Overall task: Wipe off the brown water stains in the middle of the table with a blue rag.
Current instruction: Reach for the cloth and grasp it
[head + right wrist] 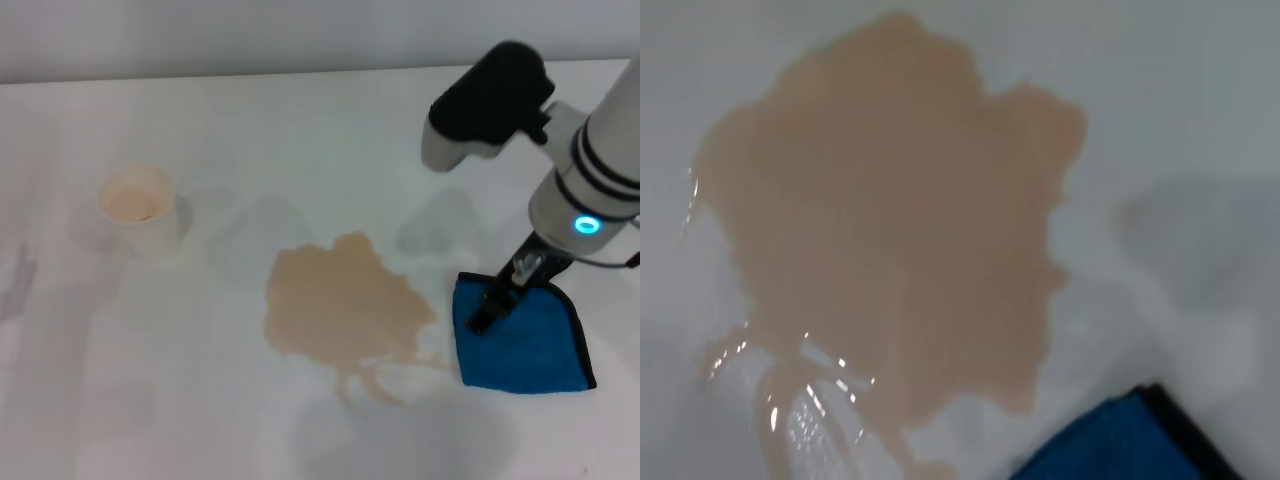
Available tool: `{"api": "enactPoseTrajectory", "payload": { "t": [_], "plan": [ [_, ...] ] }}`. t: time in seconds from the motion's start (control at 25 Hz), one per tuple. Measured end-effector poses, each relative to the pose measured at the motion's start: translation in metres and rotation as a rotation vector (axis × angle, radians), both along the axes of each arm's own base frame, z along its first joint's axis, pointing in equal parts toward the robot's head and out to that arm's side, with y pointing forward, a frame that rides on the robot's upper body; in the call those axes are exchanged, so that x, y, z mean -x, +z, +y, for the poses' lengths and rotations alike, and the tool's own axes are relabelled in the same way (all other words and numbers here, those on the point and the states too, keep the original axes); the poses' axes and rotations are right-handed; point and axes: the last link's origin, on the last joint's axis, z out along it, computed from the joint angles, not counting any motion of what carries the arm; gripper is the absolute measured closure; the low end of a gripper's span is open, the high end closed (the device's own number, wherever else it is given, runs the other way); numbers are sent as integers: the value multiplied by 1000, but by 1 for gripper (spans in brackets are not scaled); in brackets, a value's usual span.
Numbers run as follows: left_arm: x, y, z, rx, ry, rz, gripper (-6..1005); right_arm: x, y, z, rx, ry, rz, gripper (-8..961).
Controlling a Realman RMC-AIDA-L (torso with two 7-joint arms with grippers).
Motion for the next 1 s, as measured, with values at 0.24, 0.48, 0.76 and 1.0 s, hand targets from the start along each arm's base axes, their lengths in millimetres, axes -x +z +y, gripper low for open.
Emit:
{"api": "enactPoseTrajectory", "payload": {
  "t": [0.24, 0.48, 0.76, 1.0],
  "plan": [
    [-2, 1, 3, -1, -8, 6, 113, -12, -9, -2, 4, -24, -23, 116],
    [-2, 2, 5, -1, -11, 9, 113, -28, -11, -1, -1, -61, -60, 117],
    [-2, 2, 5, -1, -11, 10, 112, -36, -11, 1, -2, -64, -69, 117],
    [-2, 2, 5, -1, -13, 9, 113, -40, -13, 1, 7, -66, -70, 118]
  ]
}}
